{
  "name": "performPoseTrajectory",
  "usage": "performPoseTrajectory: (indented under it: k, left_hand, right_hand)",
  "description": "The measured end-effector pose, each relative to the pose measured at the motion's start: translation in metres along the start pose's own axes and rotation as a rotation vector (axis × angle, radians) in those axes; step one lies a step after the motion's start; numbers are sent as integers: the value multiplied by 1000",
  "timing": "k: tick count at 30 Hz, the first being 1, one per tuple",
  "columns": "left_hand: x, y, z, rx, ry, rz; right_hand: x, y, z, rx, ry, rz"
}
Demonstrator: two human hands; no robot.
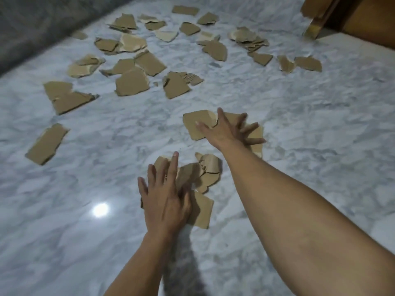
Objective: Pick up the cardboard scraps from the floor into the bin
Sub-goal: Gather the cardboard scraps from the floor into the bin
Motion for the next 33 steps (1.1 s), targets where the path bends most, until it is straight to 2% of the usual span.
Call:
performPoseTrajectory:
  k: [4, 8, 14, 16, 19, 21, 23, 25, 29, 33]
  left_hand:
    - [2, 1, 0, 15, 57, 83]
    - [10, -1, -2, 21, 130, 83]
    - [18, -11, -4, 158, 307, 177]
    - [19, -10, -6, 143, 407, 154]
    - [25, -9, -11, 127, 587, 240]
    - [31, -5, -15, 39, 754, 253]
    - [31, -5, -18, -46, 839, 174]
    - [30, -8, -22, -66, 757, 78]
    - [24, -13, -44, 2, 318, 191]
    - [16, -19, -37, -6, 186, 278]
  right_hand:
    - [-1, -16, 0, -58, -39, -94]
    - [-12, -44, -5, -116, -5, -86]
    - [-8, -67, -39, -250, 45, -51]
    - [-2, -73, -51, -232, 47, -16]
    - [9, -72, -66, -233, 128, 3]
    - [14, -63, -77, -310, 164, -62]
    - [24, -60, -88, -406, 189, -203]
    - [34, -61, -95, -472, 156, -340]
    - [35, -67, -101, -502, 64, -338]
    - [19, -86, -105, -505, -36, -229]
Point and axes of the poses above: each hand's wrist, its own z-axis towards the middle knuckle, its own x-axis out of the palm, y = z × x, the point moved 9 cm from there along z, towards the middle knuckle, and after that the axes turned 9 degrees about -z, right-handed, at the moved point
